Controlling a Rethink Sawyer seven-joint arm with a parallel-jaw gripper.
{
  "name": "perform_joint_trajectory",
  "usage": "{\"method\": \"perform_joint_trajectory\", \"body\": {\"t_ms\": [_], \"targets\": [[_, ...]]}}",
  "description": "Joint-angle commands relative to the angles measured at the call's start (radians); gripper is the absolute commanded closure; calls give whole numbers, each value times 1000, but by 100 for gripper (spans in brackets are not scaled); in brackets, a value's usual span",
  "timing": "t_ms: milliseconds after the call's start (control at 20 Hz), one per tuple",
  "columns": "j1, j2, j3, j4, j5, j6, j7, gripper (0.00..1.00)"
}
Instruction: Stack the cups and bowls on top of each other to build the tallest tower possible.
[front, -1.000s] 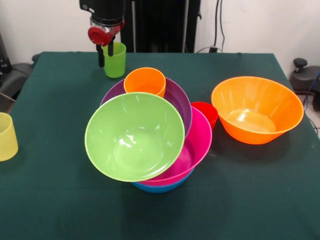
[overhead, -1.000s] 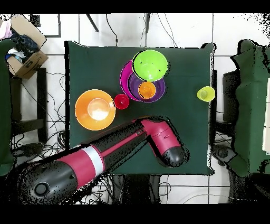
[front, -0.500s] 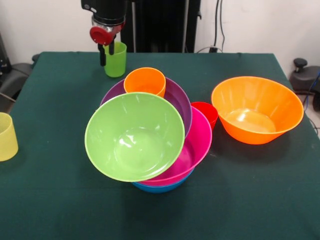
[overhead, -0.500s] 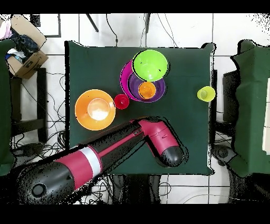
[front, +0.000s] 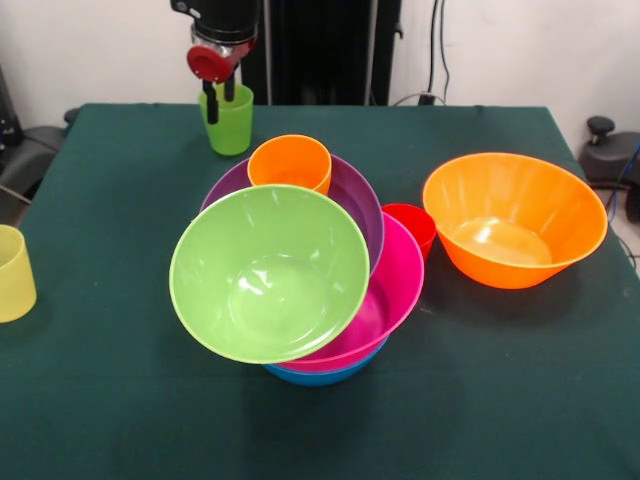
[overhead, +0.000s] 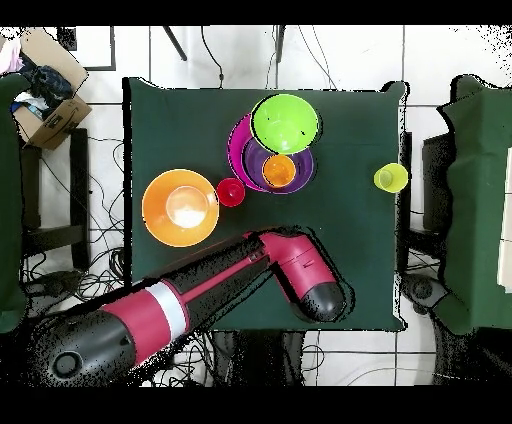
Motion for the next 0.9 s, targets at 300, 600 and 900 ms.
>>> {"method": "perform_joint_trajectory", "body": {"t_ms": [300, 600, 900], "targets": [[-2, 4, 217, -16, 5, 93, -232, 0], [-27, 24, 246, -37, 17, 136, -288, 0], [-30, 42, 254, -50, -9, 151, -285, 0]]}}
